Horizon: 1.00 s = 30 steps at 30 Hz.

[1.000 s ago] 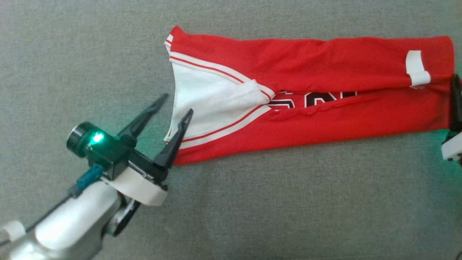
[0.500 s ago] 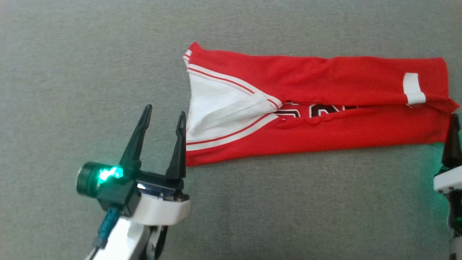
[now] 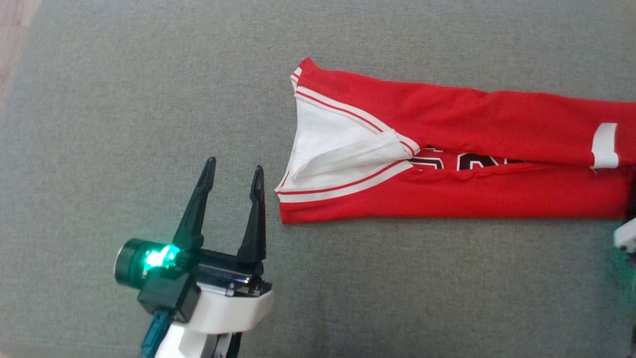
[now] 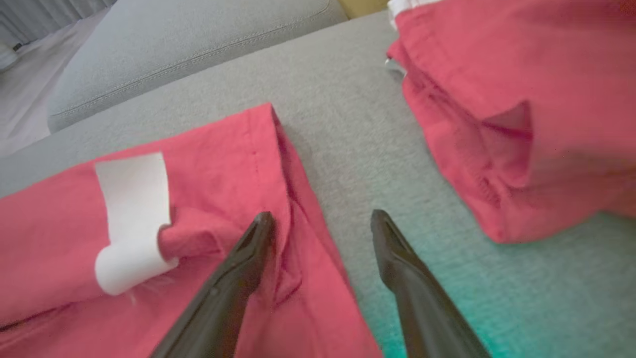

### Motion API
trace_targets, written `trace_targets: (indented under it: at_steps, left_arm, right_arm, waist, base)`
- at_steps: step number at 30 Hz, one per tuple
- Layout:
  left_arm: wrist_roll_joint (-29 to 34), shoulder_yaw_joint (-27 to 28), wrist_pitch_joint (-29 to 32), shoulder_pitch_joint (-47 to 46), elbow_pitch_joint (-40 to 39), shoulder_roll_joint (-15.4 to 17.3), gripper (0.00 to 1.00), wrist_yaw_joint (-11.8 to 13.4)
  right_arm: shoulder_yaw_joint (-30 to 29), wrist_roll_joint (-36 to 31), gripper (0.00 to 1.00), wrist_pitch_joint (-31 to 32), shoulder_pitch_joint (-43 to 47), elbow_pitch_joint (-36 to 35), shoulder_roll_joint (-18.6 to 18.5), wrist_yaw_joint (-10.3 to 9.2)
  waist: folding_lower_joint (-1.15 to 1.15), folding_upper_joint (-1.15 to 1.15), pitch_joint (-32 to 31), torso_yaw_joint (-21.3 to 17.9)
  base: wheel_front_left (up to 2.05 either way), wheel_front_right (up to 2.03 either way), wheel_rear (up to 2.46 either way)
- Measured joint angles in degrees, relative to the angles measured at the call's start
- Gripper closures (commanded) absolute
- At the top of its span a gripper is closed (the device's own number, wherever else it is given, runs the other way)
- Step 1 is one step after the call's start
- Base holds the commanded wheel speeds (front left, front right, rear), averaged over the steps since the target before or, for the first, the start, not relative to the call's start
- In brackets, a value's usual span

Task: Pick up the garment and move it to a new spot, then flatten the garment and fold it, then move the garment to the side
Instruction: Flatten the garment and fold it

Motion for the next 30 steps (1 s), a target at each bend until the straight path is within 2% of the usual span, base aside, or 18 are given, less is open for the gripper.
trace_targets:
  at_steps: [2, 3, 5, 7, 8, 9, 16, 22, 26, 30]
  left_arm:
    - [0.75, 1.09, 0.0, 0.85, -0.24, -0.63, 0.0, -0.87]
    - [1.07, 1.35, 0.0, 1.21, -0.24, -0.86, 0.0, -1.32]
    - [1.71, 1.98, 0.0, 1.85, -0.24, -1.38, 0.0, -2.03]
    - [2.24, 2.64, 0.0, 2.09, -0.24, -1.87, 0.0, -2.81]
    - [2.43, 2.92, 0.0, 2.09, -0.24, -1.99, 0.0, -2.9]
    - [2.67, 3.19, 0.0, 2.1, -0.24, -2.09, 0.0, -3.33]
    - [3.87, 5.41, 0.0, 2.87, -0.24, -2.72, 0.0, -4.38]
    - [4.21, 6.79, 0.0, 3.74, -0.21, -2.94, 0.0, -4.92]
    - [4.78, 7.45, 0.0, 4.19, -0.09, -3.12, 0.0, -5.44]
    - [5.3, 7.75, 0.0, 4.27, 0.33, -3.25, 0.0, -5.91]
  right_arm:
    - [0.71, 1.45, 0.0, 1.26, 0.25, 0.19, 0.51, 0.0]
    - [1.04, 2.11, 0.1, 1.87, 0.31, 0.22, 0.56, 0.0]
    - [1.01, 3.18, 0.45, 2.97, 0.36, 0.22, 0.63, 0.0]
    - [0.93, 3.27, 0.65, 3.88, 0.64, 0.21, 0.66, 0.0]
    - [0.8, 3.28, 0.88, 3.9, 0.8, 0.19, 0.77, 0.0]
    - [0.62, 3.28, 1.0, 4.04, 1.03, 0.19, 0.88, 0.0]
    - [0.47, 4.17, 1.0, 3.89, 1.44, -1.44, 1.33, 0.0]
    - [-0.45, 4.16, 1.0, 3.57, 1.46, -4.35, -0.01, 0.0]
    - [-0.93, 4.19, 1.0, 4.78, 1.33, -8.89, -2.48, 0.0]
    - [1.25, 6.06, 1.0, 6.15, 1.14, -15.41, -2.67, 0.0]
  waist:
    - [0.0, 0.0, -0.18, -0.03]
    - [0.0, 0.0, -0.29, -0.04]
    - [0.0, 0.0, -0.55, -0.08]
    - [0.0, 0.0, -0.87, -0.13]
    - [0.0, 0.0, -1.03, -0.2]
    - [0.0, 0.0, -1.15, -0.28]
    - [0.0, 0.0, -1.6, -1.67]
    - [0.0, 0.0, -2.01, -3.39]
    - [0.0, 0.0, -2.67, -4.92]
    - [0.0, 0.0, -3.62, -5.84]
  base:
    - [0.0, 0.0, 0.0]
    - [0.0, 0.0, 0.0]
    - [0.0, 0.0, 0.0]
    - [0.0, 0.0, 0.0]
    - [0.0, 0.0, 0.0]
    - [0.0, 0.0, 0.0]
    - [0.0, 0.0, 0.0]
    - [0.0, 0.0, 0.0]
    - [0.0, 0.0, 0.0]
    - [0.0, 0.0, 0.0]
